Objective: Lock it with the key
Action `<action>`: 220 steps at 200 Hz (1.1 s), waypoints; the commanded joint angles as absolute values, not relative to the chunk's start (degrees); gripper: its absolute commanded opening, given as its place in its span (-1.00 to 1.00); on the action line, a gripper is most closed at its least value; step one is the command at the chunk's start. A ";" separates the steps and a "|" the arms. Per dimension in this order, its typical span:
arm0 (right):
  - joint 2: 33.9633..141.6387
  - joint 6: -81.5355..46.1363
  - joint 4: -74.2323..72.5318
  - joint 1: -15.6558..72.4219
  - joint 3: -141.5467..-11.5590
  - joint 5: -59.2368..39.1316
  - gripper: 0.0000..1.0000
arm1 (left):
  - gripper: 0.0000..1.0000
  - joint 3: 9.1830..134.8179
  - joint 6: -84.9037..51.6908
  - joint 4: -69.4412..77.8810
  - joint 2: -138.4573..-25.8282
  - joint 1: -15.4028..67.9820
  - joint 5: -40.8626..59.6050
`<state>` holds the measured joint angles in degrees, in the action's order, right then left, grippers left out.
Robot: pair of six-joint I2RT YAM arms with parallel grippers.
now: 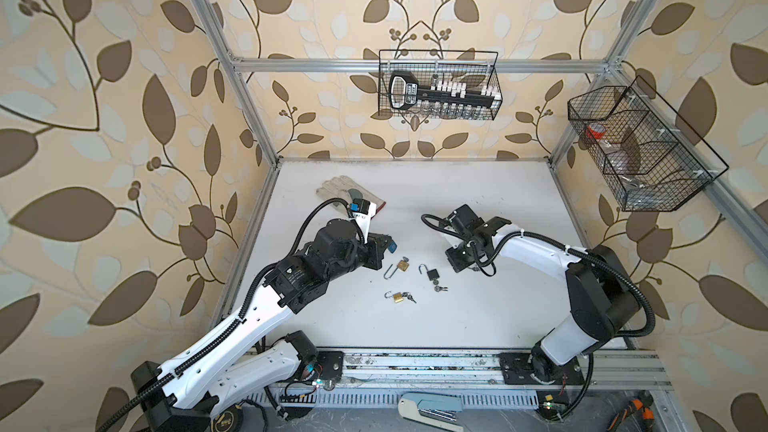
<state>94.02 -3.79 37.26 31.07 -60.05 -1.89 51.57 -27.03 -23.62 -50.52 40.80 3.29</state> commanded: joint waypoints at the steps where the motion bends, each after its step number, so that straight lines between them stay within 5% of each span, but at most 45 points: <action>1: 95.81 -3.25 40.03 31.46 -58.92 -1.74 -1.00 | -1.00 51.25 -28.12 -20.97 -50.62 40.35 4.91; 88: 100.55 -2.81 40.52 31.33 -59.93 -0.67 -1.00 | -1.00 51.01 -28.39 -21.72 -49.23 40.36 4.17; 144: 100.49 -3.05 40.98 31.37 -61.18 -0.07 -0.44 | -1.00 51.22 -29.56 -22.18 -48.99 40.24 4.10; 180: 86.89 -4.93 37.60 31.43 -60.32 4.51 -0.28 | -1.00 50.74 -31.83 -20.37 -47.59 36.28 9.15; 220: 64.65 -0.94 21.09 34.81 -51.95 -2.88 -0.13 | -1.00 49.22 -34.61 -10.99 -49.25 34.02 18.64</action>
